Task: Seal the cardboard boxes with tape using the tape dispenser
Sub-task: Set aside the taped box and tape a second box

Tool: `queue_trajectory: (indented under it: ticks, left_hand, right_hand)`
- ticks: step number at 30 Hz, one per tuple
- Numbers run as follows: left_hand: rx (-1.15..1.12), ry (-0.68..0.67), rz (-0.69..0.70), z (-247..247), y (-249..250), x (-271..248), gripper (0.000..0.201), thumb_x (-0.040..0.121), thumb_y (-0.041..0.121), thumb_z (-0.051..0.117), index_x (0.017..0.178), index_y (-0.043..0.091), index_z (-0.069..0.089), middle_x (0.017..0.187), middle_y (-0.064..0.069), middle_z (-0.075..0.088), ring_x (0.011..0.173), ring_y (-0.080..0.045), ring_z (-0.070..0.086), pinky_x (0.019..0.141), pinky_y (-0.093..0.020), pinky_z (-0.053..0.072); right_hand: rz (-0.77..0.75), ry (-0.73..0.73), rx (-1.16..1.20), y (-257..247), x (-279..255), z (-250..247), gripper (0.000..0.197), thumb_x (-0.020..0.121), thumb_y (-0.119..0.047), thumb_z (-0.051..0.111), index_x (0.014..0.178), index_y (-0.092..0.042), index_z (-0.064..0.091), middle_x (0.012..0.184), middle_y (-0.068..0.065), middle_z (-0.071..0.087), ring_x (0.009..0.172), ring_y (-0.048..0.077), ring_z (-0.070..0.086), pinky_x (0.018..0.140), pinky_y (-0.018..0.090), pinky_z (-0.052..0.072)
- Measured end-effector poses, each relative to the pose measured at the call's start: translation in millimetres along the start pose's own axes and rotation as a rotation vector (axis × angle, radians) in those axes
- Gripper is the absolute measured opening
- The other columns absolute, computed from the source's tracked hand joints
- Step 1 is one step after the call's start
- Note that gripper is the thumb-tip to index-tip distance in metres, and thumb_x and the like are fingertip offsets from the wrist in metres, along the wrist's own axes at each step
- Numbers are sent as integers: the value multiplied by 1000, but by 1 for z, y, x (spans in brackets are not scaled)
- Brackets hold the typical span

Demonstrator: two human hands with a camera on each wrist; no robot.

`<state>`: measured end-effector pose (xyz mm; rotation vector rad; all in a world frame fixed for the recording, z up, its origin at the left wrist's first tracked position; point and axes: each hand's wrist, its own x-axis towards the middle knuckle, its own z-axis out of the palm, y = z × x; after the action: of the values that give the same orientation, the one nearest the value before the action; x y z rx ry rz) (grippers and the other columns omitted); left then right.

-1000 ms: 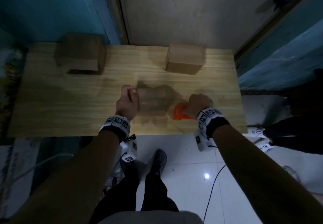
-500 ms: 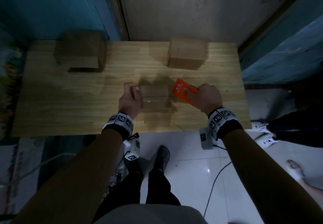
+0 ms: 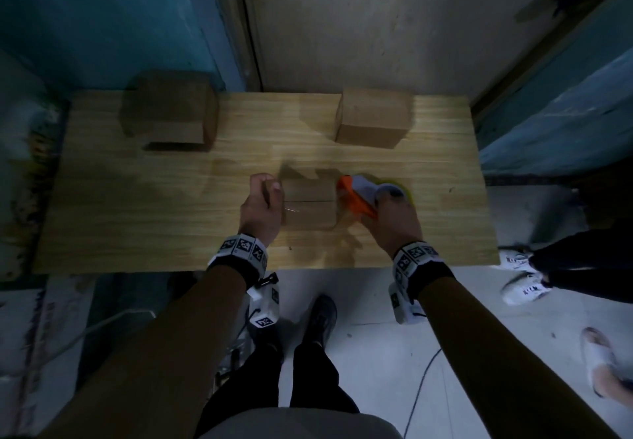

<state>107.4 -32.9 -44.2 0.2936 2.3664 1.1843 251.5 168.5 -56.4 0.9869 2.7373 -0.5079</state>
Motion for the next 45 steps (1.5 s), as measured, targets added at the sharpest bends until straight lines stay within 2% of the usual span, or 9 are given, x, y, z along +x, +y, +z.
queue_trajectory:
  ticks: [4, 10, 15, 19, 24, 30, 37, 42, 45]
  left_hand:
    - [-10, 7, 15, 1, -1, 0, 20, 102, 44, 33, 111, 28, 42, 78, -3, 62, 67, -24, 64, 63, -49, 59]
    - [-10, 47, 37, 6, -5, 3, 21, 103, 40, 34, 113, 24, 44, 78, -2, 63, 66, -20, 62, 61, -31, 50]
    - [0, 36, 20, 8, -8, 7, 23, 101, 43, 34, 116, 27, 42, 83, -3, 65, 69, -26, 64, 64, -38, 57]
    - [15, 44, 48, 9, -10, 9, 26, 102, 42, 34, 118, 24, 43, 86, -5, 66, 72, -28, 65, 67, -35, 54]
    - [1, 2, 0, 7, -8, 9, 27, 101, 44, 36, 120, 27, 42, 83, -4, 64, 73, -27, 65, 67, -37, 56]
    - [-67, -140, -87, -2, -1, 8, 50, 91, 52, 57, 132, 44, 30, 90, 0, 67, 76, -19, 66, 64, -26, 50]
    - [-89, -145, -136, -4, -7, 6, 60, 99, 57, 33, 150, 44, 5, 126, -9, 59, 105, -38, 63, 87, -51, 55]
    - [133, -126, -197, -19, 2, 8, 59, 104, 49, 13, 142, 13, 42, 140, -22, 46, 129, -40, 43, 109, -48, 32]
    - [58, -108, -218, -32, 11, 11, 65, 101, 57, 16, 137, 16, 50, 140, -17, 51, 126, -36, 48, 105, -41, 36]
  right_hand:
    - [-132, 276, 279, -28, -7, -15, 30, 98, -30, 59, 111, -4, 56, 107, 9, 56, 102, 29, 54, 83, 30, 36]
    - [-108, -4, 813, -103, -20, 5, 55, 107, -13, 36, 156, -1, 15, 163, 14, 21, 151, 23, 19, 122, 29, 16]
    - [-34, -24, 915, -100, -14, 14, 59, 109, -17, 32, 158, -4, 2, 167, 12, 5, 154, 20, 6, 118, 18, 8]
    - [101, -93, 1028, -96, -8, 18, 57, 109, -31, 29, 160, -14, 8, 165, 7, 17, 151, 20, 20, 117, 26, 22]
    - [167, -116, 1061, -88, -1, 12, 42, 110, -28, 30, 142, -4, 45, 139, 13, 50, 129, 22, 45, 87, 6, 23]
    - [113, -82, 1094, -96, -2, 19, 34, 97, -28, 66, 124, -10, 61, 111, -8, 68, 94, -7, 63, 78, 10, 47]
    - [51, -78, 890, -93, -6, 10, 42, 108, -32, 36, 137, -5, 50, 125, 6, 58, 123, 23, 53, 88, 12, 31]
    - [43, -113, 639, -86, -5, 8, 70, 102, -55, 36, 147, -2, 40, 149, 18, 44, 138, 34, 41, 114, 40, 31]
    - [14, -61, 700, -90, -10, 2, 75, 97, -65, 40, 136, -2, 50, 137, 15, 54, 126, 29, 50, 101, 34, 39]
